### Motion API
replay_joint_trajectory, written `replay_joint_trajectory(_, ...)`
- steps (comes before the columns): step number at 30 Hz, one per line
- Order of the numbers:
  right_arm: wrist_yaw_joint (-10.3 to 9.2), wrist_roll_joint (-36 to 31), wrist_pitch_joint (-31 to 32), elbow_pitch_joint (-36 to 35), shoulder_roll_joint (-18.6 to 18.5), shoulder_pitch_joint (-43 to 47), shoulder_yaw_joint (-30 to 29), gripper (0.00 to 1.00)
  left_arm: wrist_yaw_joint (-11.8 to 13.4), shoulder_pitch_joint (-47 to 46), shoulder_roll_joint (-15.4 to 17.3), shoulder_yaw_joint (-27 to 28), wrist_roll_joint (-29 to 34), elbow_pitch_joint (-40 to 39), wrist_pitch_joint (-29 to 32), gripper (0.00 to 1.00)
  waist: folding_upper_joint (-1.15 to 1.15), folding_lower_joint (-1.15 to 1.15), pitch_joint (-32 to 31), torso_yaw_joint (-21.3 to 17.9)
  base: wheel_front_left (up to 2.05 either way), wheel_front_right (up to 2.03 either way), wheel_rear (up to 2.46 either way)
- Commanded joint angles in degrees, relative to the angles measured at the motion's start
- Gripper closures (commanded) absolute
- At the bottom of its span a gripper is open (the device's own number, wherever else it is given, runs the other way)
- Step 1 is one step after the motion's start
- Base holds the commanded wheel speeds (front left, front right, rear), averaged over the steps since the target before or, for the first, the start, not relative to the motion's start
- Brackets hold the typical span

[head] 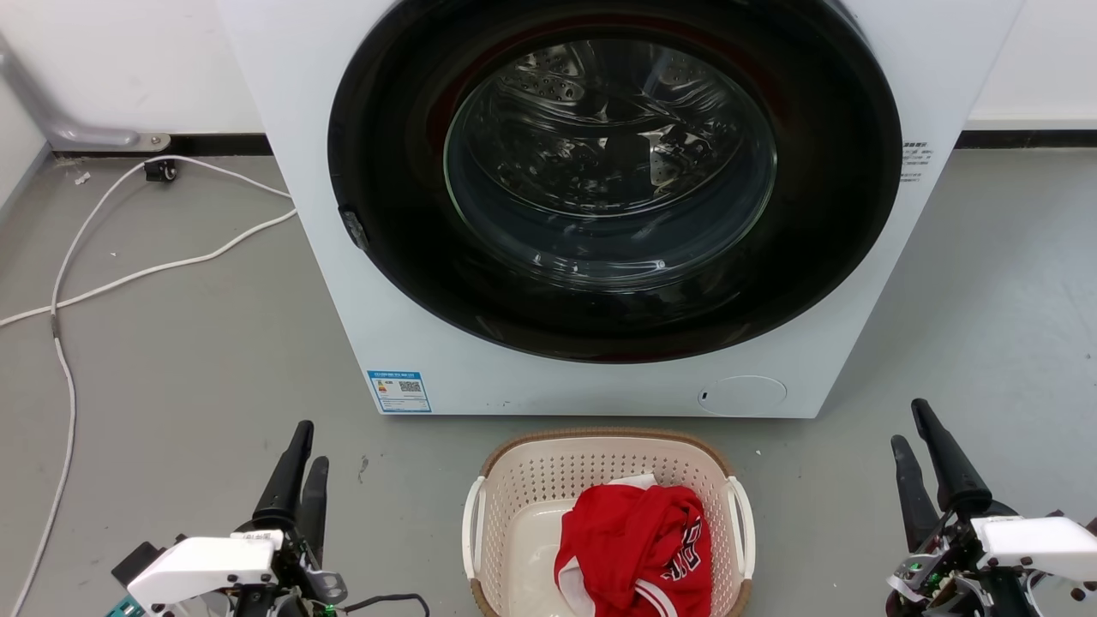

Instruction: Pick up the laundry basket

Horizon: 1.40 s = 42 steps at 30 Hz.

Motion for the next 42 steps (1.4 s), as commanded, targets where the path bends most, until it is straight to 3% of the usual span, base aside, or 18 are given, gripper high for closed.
replay_joint_trajectory(1, 0.02, -0.17, -0.58, -1.66, -0.09, -0.78, 0.26, 0.0, -0.04, -1.19, 0.24, -0.88, 0.12, -1.44, -0.75, 0.0, 0.0, 0.0, 0.01, 0.0, 0.0, 0.0, 0.0)
replay_joint_trajectory(10, 0.03, -5.28, -3.36, -3.58, -1.0, 0.33, 1.64, 0.0, -0.07, -1.22, 0.22, -3.15, 5.45, -3.12, -3.3, 0.0, 0.0, 0.0, 0.0, -0.02, 0.0, 0.0, 0.0)
replay_joint_trajectory(27, 0.05, -32.8, -6.48, -7.42, -1.56, 1.31, 2.84, 0.0, 1.42, -1.63, 0.19, -7.07, 30.97, -6.22, -7.33, 0.0, 0.0, 0.0, 0.11, 0.04, 0.0, 0.0, 0.0)
replay_joint_trajectory(42, 0.07, -49.87, -7.0, -10.82, -1.27, 2.6, 3.68, 0.0, 3.3, -1.94, 0.97, -10.49, 47.19, -6.13, -10.32, 0.0, 0.0, 0.0, 0.13, -0.05, 0.0, 0.0, 0.0)
